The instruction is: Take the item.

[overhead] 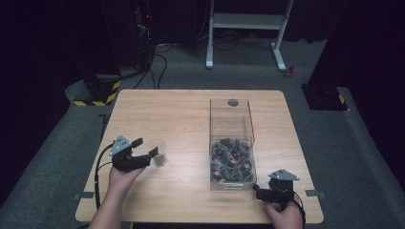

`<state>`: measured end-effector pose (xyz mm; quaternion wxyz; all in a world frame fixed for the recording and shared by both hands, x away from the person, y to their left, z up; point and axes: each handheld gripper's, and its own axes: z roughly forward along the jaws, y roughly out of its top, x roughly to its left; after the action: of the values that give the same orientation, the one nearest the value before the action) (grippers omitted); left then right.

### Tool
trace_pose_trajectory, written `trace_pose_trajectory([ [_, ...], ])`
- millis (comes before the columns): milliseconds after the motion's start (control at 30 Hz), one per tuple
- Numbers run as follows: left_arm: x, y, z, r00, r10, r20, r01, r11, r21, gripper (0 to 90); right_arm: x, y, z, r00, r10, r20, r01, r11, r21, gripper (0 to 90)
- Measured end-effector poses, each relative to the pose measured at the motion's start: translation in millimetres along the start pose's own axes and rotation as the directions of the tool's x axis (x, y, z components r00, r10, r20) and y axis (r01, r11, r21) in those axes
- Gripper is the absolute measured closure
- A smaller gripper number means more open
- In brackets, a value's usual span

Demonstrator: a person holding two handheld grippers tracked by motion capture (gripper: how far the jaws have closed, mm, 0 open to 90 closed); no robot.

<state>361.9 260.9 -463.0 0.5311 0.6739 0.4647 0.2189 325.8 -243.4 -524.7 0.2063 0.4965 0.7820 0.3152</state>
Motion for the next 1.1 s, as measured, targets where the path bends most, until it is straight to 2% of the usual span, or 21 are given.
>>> trace_pose_trajectory([
  [33, 0.4, -1.0, -0.7, 0.9997, -0.023, -0.002, 0.023, 0.9997, -0.009, 20.4, 0.0, 0.0, 0.0, 1.0, 0.0, 0.0, 0.0, 1.0, 0.0, 10.0],
  [67, 6.2, -1.6, -5.9, 0.9999, 0.011, -0.004, -0.011, 0.9996, 0.028, 20.5, 0.0, 0.0, 0.0, 1.0, 0.0, 0.0, 0.0, 1.0, 0.0, 10.0],
  [100, 12.5, -1.7, -10.0, 0.998, 0.062, -0.011, -0.062, 0.9963, 0.06, 20.5, 0.0, 0.0, 0.0, 1.0, 0.0, 0.0, 0.0, 1.0, 0.0, 10.0],
  [333, 27.0, -8.9, -24.1, 0.9984, 0.048, -0.031, -0.045, 0.9946, 0.093, 20.6, 0.1, 0.0, 0.0, 1.0, 0.0, -0.001, 0.0, 1.0, 0.0, 10.0],
  [500, 34.2, -21.9, -28.3, 0.9988, 0.04, -0.027, -0.035, 0.9866, 0.159, 20.7, 0.2, 0.0, -0.1, 1.0, 0.001, -0.001, -0.001, 1.0, 0.001, 10.0],
  [567, 35.3, -28.5, -28.2, 0.9983, 0.051, -0.029, -0.044, 0.9785, 0.201, 20.5, 0.2, 0.0, -0.1, 1.0, 0.001, -0.001, -0.001, 1.0, 0.001, 10.0],
  [600, 35.8, -33.9, -27.7, 0.9973, 0.065, -0.033, -0.056, 0.9719, 0.228, 20.5, 0.2, 0.0, -0.1, 1.0, 0.001, -0.001, -0.001, 1.0, 0.001, 10.0],
  [700, 37.3, -45.0, -27.6, 0.9967, 0.07, -0.041, -0.055, 0.9585, 0.28, 19.9, 0.2, 0.0, 0.0, 1.0, 0.001, -0.001, -0.001, 1.0, 0.0, 10.0],
  [767, 39.4, -53.7, -28.0, 0.9948, 0.088, -0.052, -0.066, 0.9414, 0.331, 19.3, 0.2, 0.0, 0.0, 1.0, 0.001, -0.001, -0.001, 1.0, 0.0, 10.0],
  [900, 41.2, -64.7, -30.9, 0.993, 0.1, -0.062, -0.069, 0.9229, 0.379, 18.8, 0.2, 0.0, 0.0, 1.0, 0.001, -0.001, -0.001, 1.0, 0.0, 10.0],
  [967, 39.6, -70.0, -32.6, 0.9923, 0.106, -0.064, -0.072, 0.9162, 0.394, 18.0, 0.2, 0.0, 0.0, 1.0, 0.001, -0.001, -0.001, 1.0, 0.001, 10.0],
  [1000, 39.1, -72.1, -33.9, 0.99, 0.125, -0.065, -0.089, 0.9139, 0.396, 17.5, 0.2, 0.0, -0.1, 1.0, 0.001, -0.001, -0.001, 1.0, 0.001, 10.0],
  [1100, 34.1, -76.5, -36.8, 0.9849, 0.157, -0.073, -0.116, 0.9117, 0.394, 16.2, 0.3, 0.0, 0.0, 1.0, 0.001, -0.001, -0.001, 1.0, 0.0, 10.0],
])
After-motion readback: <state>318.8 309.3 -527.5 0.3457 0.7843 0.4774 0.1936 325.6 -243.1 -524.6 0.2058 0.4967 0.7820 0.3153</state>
